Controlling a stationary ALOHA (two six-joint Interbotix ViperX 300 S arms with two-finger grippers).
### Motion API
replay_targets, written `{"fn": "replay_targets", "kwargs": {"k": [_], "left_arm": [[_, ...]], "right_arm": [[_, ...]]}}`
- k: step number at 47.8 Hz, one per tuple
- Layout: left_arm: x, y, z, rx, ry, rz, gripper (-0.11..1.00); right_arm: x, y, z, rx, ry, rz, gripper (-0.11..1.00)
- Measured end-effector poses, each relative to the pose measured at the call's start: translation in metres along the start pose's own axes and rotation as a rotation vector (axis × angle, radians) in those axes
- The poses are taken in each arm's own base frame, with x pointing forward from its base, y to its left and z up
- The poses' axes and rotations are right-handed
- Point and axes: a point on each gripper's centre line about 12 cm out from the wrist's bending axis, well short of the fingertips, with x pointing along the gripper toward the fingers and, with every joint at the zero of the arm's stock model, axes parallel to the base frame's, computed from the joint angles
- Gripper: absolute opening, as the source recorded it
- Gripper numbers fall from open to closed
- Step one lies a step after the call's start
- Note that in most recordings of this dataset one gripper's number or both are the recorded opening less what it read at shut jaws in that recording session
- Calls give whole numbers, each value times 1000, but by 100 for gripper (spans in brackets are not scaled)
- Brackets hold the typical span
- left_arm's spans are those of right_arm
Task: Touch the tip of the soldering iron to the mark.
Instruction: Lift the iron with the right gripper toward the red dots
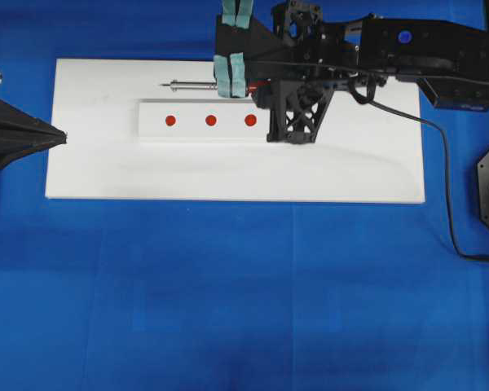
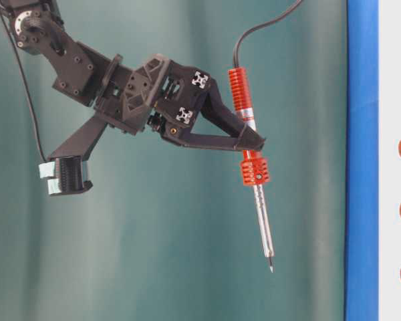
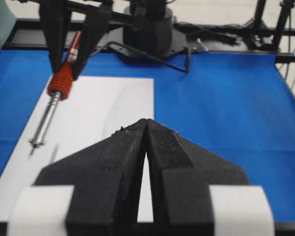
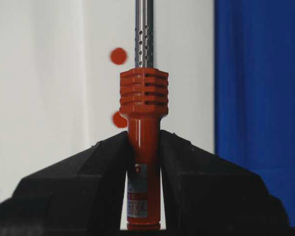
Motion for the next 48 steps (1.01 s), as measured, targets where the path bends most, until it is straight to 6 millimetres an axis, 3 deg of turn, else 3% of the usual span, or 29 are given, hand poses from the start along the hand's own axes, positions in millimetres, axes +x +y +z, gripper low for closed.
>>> {"fn": "replay_targets", "kwargs": {"k": [18,39,48], "left_arm": [[0,0,0,0,-3,0,0],[0,0,0,0,0,0,0],[0,0,0,0,-2,0,0]], "right_arm": [[0,-5,-2,10,14,-4,7],[-4,-4,-33,-9,278,6,7],[-6,-4,-35,-9,304,8,7]]}}
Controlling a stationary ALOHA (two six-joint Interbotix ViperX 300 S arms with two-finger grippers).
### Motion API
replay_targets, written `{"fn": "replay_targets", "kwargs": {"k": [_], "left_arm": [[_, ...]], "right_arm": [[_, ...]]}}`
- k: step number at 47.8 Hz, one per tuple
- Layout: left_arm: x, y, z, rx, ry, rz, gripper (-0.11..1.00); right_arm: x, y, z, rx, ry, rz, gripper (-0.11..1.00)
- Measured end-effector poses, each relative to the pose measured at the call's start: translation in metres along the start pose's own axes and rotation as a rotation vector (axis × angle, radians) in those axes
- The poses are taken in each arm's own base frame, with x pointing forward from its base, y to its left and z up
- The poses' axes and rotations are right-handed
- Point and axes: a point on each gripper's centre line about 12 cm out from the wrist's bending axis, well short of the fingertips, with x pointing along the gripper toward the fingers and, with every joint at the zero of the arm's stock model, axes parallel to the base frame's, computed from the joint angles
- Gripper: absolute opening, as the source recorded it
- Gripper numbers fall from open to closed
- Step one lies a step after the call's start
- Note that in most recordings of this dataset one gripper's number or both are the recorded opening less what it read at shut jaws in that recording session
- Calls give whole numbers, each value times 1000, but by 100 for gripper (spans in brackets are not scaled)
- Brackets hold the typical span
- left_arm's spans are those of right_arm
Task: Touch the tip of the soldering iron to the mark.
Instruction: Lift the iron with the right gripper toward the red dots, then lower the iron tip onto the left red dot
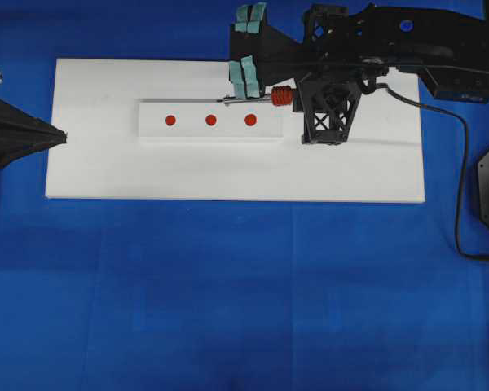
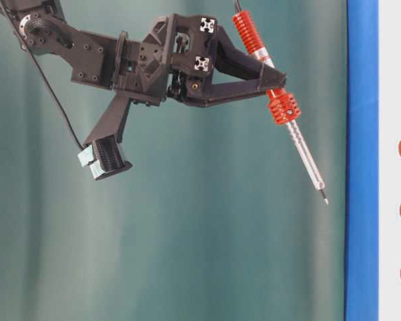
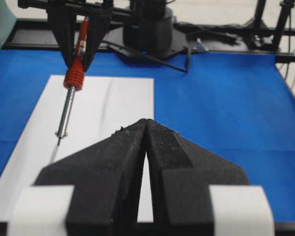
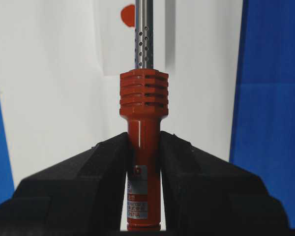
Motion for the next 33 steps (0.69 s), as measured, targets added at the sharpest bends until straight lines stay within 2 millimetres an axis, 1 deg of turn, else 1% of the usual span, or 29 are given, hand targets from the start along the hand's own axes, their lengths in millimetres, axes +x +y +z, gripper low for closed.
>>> {"fn": "replay_targets", "kwargs": {"k": [8,33], "left_arm": [[0,0,0,0,-2,0,0],[0,0,0,0,-2,0,0]], "right_arm": [[1,0,4,-8,-32,1,7],[0,2,6,-12,-51,5,7]]}}
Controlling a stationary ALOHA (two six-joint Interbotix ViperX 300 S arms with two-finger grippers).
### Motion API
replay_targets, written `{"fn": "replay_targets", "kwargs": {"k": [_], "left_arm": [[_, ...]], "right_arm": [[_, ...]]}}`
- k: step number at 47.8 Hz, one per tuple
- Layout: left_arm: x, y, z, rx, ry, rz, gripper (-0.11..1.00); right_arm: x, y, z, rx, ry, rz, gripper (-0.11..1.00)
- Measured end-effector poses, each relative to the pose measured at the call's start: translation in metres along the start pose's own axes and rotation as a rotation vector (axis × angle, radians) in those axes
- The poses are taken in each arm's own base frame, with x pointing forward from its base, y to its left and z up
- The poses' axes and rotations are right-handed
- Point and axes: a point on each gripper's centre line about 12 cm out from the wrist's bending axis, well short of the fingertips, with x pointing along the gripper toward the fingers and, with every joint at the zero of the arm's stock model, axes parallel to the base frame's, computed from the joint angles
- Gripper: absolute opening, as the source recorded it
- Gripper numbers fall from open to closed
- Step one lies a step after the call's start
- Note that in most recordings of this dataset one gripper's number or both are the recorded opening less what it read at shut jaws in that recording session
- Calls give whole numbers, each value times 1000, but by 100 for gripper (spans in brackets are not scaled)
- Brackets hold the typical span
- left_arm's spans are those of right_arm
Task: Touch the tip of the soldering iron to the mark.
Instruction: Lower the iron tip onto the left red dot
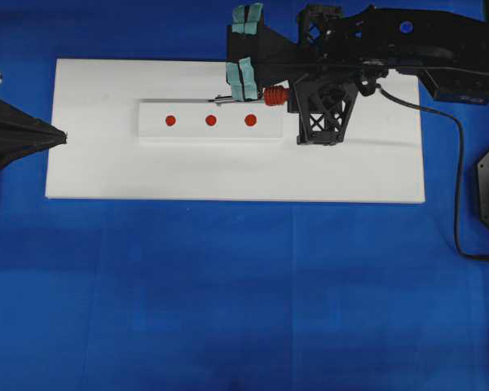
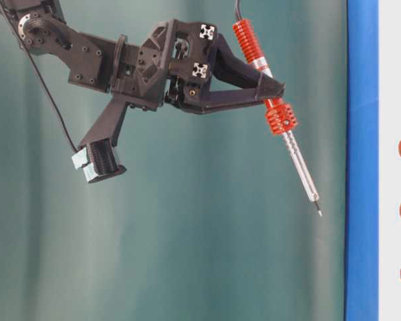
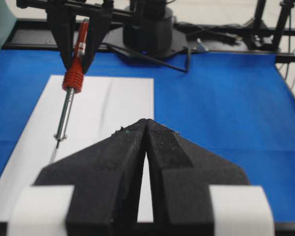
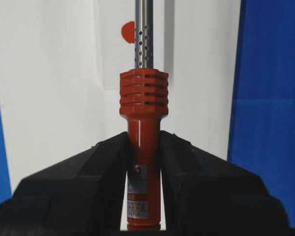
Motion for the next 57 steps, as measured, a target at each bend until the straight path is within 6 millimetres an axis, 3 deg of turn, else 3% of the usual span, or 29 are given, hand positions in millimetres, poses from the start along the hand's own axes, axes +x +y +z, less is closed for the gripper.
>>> {"fn": "replay_targets", "kwargs": {"k": [7,36,57], "left_arm": [[0,0,0,-2,3,0,0],[0,0,0,3,3,0,0],[0,0,0,3,0,0,0]], "right_arm": [[7,1,3,-1,-5,2,7],[72,16,31,-33,-12,18,7],[90,19,35,-56,-4,21,7]]}}
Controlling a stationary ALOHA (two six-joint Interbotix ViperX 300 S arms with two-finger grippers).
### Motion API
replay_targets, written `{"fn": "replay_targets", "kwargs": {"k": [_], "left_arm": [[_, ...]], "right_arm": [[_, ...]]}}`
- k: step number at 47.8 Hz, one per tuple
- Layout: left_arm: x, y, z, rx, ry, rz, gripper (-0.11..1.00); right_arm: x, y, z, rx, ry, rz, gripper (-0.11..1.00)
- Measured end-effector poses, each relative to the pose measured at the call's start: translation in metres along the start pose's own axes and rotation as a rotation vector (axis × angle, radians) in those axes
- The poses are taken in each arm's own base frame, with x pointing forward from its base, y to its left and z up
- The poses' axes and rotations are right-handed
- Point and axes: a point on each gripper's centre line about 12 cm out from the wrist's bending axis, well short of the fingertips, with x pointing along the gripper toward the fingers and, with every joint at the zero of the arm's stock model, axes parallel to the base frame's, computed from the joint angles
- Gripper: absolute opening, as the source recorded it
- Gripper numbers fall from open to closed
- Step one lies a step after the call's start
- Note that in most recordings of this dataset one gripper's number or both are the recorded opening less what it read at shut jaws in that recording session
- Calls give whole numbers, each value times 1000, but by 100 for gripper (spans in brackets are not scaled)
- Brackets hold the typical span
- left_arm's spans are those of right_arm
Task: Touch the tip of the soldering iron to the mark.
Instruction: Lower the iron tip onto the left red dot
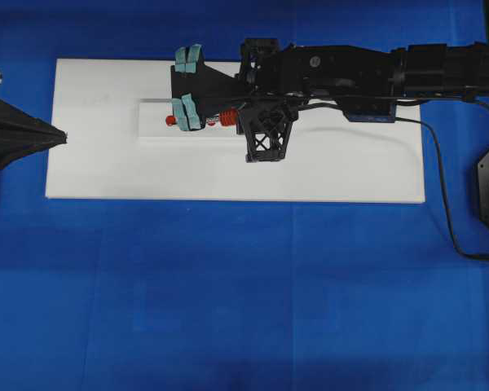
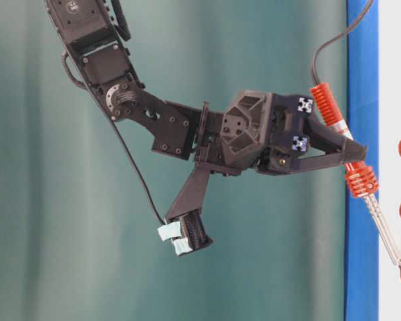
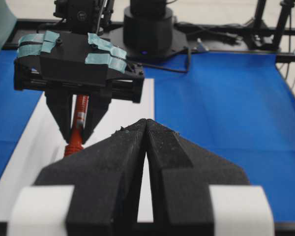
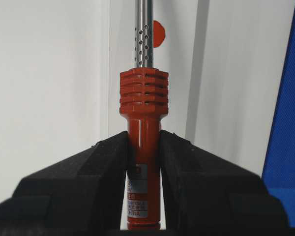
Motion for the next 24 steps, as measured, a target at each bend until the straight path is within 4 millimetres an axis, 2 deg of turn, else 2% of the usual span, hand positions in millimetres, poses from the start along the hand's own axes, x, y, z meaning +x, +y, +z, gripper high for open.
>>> {"fn": "replay_targets", "kwargs": {"k": [24], "left_arm": [[0,0,0,1,0,0,0]], "right_arm": [[0,-3,-1,6,2,-3,7]]}}
